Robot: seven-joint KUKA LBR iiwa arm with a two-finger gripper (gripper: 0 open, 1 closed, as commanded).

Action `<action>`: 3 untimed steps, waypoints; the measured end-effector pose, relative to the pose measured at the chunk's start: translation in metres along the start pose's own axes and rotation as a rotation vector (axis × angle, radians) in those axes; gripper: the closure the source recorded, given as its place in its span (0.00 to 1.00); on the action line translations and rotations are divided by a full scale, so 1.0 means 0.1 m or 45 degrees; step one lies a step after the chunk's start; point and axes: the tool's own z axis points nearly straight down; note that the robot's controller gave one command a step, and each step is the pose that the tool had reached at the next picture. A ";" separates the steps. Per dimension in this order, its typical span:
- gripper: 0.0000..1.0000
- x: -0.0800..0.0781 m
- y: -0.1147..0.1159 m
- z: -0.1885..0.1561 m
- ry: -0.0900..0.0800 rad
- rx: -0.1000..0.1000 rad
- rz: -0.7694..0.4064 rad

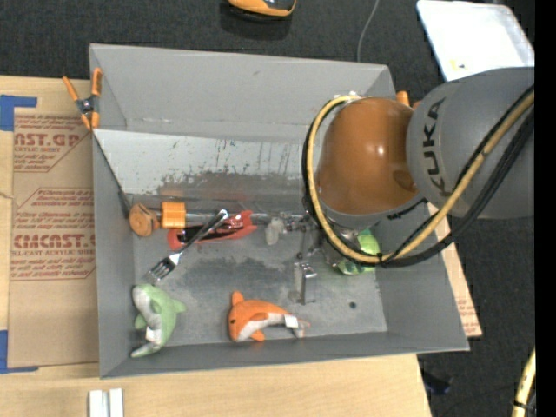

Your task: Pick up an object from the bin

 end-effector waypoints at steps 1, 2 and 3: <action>0.00 0.13 0.15 0.53 0.007 -0.003 -0.310; 0.00 0.24 0.27 0.99 0.005 -0.003 -0.268; 1.00 0.33 0.39 1.02 -0.003 -0.003 -0.416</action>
Offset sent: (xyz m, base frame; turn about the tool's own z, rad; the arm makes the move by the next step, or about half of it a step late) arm -0.0292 0.0243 -0.1074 -0.2057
